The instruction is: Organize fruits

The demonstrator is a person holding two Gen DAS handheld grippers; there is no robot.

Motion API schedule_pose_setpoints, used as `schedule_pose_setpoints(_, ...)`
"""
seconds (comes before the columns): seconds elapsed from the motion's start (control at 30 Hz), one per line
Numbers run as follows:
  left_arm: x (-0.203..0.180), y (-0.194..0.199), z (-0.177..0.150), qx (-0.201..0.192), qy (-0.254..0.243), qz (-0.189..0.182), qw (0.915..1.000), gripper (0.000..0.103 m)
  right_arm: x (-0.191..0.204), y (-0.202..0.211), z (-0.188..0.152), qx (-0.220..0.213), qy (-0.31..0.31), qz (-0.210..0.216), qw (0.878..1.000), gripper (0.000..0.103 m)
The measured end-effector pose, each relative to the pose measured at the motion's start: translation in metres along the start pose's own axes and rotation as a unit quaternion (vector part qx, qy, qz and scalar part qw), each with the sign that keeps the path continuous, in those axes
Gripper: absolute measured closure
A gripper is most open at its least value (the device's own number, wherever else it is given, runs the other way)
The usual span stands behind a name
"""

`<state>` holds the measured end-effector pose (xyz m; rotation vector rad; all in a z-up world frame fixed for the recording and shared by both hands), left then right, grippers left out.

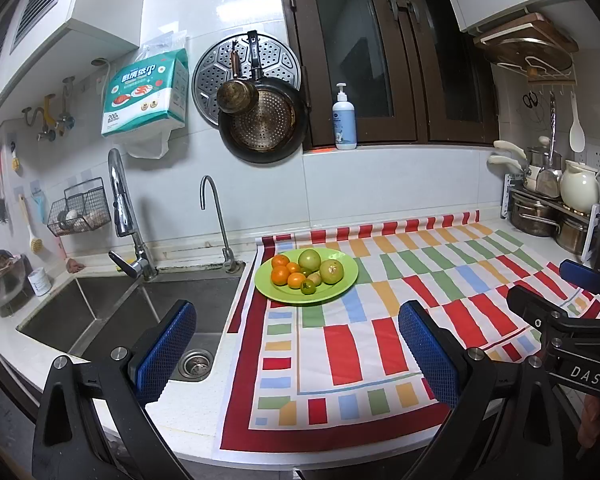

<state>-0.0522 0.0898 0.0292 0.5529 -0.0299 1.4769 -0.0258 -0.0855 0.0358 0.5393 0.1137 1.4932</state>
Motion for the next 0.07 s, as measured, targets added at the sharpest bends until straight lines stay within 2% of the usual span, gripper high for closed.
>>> schedule_pose_setpoints(0.07,-0.0001,-0.001,0.0001,0.001,0.0,0.0,1.0,0.0,0.0,0.0,-0.0001,0.0,0.001,-0.001,1.0,0.011)
Point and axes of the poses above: each gripper's, at about its wrist camera, not at the fingertips, and y roughly against the way its jaws point, x to its left, z to its top, the point moved 3 cm from there along -y, roughly the way its jaws point, and after that the axes turned 14 degrees about -y, right-handed, at the moved point
